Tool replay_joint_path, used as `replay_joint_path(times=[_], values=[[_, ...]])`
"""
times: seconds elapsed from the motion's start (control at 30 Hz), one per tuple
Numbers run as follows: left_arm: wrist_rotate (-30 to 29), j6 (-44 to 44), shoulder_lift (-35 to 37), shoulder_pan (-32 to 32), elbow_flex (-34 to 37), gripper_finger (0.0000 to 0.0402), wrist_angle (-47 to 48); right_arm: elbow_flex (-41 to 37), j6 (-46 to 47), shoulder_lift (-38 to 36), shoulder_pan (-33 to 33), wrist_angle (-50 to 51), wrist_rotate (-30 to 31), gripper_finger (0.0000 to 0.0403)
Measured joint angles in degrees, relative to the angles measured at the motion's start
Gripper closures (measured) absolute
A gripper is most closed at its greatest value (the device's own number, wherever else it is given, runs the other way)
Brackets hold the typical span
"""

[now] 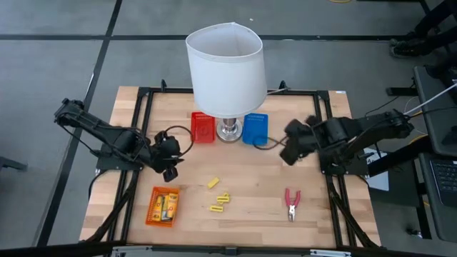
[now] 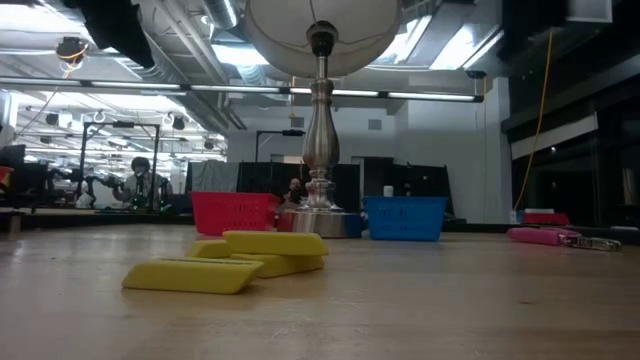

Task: Pick & Place School Supplies
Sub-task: Put the pink hole puncher into the red basket

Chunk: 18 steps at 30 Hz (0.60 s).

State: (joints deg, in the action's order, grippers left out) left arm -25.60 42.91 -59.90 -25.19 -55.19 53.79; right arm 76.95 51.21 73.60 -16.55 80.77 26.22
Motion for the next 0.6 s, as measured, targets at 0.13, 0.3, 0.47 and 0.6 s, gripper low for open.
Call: replay_joint_path(times=[0.13, 0.3, 0.47, 0.6], values=[[-3.1, 3.2, 0.0, -1.6, 0.0, 0.0292, 0.4, -6.4, 11.6, -0.7, -0.6, 7.2, -3.7, 0.0220], [-6.4, 5.2, 0.0, -2.9, 0.0, 0.0292, 0.3, -14.5, 14.6, -0.5, 4.9, 0.0, -7.6, 0.0231], [-6.2, 5.4, 0.0, -3.0, 0.0, 0.0292, 0.3, -24.5, 7.2, 0.8, 13.2, -5.5, -14.8, 0.0242], [-5.6, 6.2, 0.0, -3.0, 0.0, 0.0292, -0.1, -30.3, 2.7, 0.9, 17.4, -11.8, -16.0, 0.0239]])
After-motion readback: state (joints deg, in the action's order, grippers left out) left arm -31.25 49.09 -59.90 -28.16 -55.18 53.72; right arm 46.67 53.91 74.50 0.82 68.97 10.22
